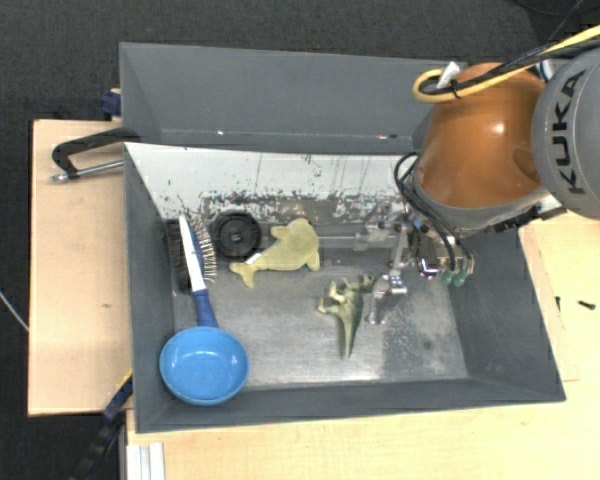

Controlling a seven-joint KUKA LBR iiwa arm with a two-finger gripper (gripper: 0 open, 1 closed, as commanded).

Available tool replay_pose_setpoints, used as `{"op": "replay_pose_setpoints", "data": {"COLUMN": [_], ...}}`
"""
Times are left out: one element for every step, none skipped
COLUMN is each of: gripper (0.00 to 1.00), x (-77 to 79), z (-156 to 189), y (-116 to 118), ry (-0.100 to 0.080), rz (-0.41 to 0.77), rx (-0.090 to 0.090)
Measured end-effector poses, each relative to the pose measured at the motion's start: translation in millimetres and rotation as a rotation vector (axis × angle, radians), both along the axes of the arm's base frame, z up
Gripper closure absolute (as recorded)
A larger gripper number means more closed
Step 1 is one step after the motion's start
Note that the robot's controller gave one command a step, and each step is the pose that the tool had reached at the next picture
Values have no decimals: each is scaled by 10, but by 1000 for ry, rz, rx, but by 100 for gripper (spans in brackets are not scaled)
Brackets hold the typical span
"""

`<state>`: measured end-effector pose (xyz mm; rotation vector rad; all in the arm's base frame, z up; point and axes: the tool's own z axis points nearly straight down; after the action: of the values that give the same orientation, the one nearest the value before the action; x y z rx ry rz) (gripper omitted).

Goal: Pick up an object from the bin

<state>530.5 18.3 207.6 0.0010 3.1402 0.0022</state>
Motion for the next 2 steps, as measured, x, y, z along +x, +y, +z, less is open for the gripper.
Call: {"op": "replay_pose_setpoints", "data": {"gripper": [0,0], "x": [94,135], "z": [-924,-1275], "y": [-728,-598], "ry": [8,-3], "rz": [5,70], "rx": [-3,-1]}}
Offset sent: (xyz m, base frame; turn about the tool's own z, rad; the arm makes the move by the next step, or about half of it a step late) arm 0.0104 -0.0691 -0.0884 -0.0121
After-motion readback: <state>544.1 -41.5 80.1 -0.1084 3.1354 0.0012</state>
